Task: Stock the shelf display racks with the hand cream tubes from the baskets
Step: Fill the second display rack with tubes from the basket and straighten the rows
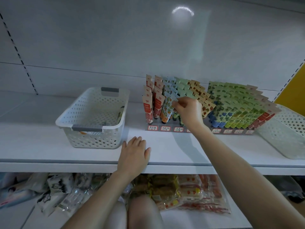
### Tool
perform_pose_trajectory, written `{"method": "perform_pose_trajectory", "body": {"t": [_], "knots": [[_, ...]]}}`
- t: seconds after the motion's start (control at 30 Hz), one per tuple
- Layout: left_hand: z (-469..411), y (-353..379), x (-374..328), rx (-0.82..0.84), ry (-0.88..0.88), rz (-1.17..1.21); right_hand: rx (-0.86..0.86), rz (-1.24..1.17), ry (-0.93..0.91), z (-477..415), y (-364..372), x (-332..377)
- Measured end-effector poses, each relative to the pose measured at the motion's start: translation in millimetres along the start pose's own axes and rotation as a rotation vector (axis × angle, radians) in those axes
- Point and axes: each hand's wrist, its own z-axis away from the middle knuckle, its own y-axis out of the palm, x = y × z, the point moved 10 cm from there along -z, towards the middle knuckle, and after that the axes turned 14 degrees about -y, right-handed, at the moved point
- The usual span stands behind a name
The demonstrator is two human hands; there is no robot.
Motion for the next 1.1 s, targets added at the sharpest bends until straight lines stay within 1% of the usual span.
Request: {"method": "perform_pose_trajectory", "body": {"t": [0.17,0.33,0.93,1.1], "knots": [[-0.1,2.4,1.6,-0.002,-0.011,-0.031,0.026,0.027,-0.011,-2.6,9.6,-5.1],[-0.5,2.9,1.2,-0.007,-0.009,-0.036,0.101,0.078,0.012,-2.7,21.1,-12.1],[-0.7,4.6,2.0,0.004,-0.014,-0.041,0.128,0.105,-0.051,-0.8,23.5,0.6],[-0.5,5.8,2.2,0.028,-0.019,-0.025,0.143,0.114,-0.037,-0.8,24.7,-2.1]]}}
